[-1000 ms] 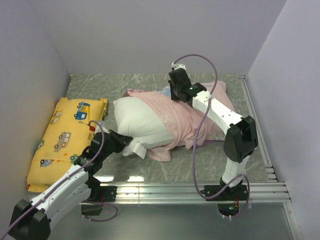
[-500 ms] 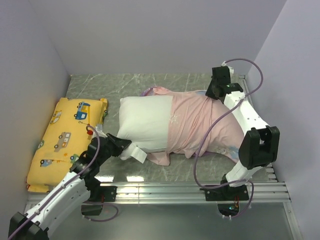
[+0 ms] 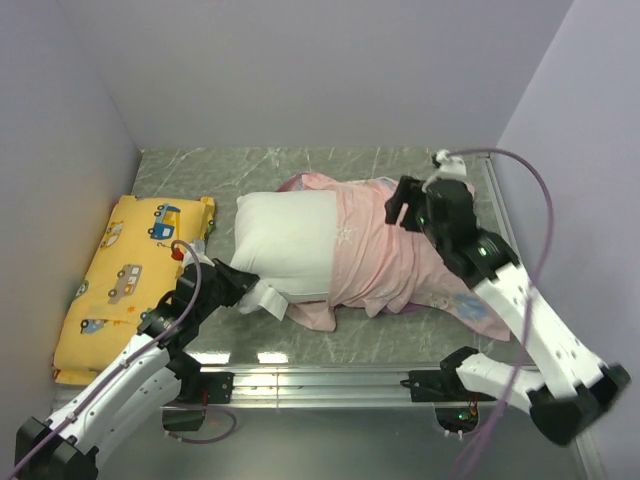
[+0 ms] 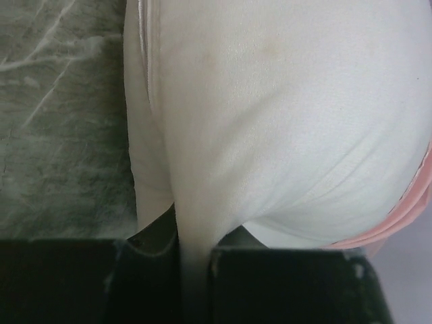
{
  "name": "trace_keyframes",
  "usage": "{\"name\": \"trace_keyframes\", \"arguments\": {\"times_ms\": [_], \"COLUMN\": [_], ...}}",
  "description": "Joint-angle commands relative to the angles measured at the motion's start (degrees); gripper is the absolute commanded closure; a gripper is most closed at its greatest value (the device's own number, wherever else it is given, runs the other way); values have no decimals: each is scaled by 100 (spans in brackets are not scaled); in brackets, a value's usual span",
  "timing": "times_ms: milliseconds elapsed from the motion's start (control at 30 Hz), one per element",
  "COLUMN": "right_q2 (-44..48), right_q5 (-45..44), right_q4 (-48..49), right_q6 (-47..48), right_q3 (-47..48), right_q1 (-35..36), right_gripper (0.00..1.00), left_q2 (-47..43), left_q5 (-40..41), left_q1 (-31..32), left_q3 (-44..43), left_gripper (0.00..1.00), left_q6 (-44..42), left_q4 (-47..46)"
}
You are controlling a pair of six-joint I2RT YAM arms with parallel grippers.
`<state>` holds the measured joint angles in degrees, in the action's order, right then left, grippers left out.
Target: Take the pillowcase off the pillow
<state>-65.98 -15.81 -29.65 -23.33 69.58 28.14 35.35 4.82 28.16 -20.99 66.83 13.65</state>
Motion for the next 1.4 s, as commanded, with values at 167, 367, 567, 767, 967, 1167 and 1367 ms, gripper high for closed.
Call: {"name": "trace_keyframes", "arguments": {"times_ms": [167, 367, 567, 767, 967, 1167, 1367], "right_q2": [2184, 2572, 2291, 1615, 2035, 2336, 1124], "right_q5": [25, -70, -124, -852, -2194, -3269, -3350], "right_q4": [196, 538, 1724, 2192, 235, -1490, -1518], "right_q6": [-1137, -2016, -2614, -2677, -2352, -1280, -366], "right_q3": [-2491, -3591, -4488, -4559, -3024, 288, 2033], "right_q1": [1069, 2140, 2495, 2609, 2609, 2600, 2583], "right_gripper": [24, 23, 20, 39, 100, 100, 100], "left_q2": [15, 200, 183, 182, 244, 656, 963], "left_q5": [362, 406, 423, 458, 494, -138, 0], "left_q1": [-21, -21, -13, -4, -4, -4, 5], "left_q3": [-563, -669, -634, -871, -1608, -2672, -3384], "left_gripper": [100, 100, 99, 100, 100, 100, 100], "left_q6": [-346, -486, -495, -636, -1162, -1796, -1805], "left_q4": [147, 103, 85, 278, 691, 990, 1087]}}
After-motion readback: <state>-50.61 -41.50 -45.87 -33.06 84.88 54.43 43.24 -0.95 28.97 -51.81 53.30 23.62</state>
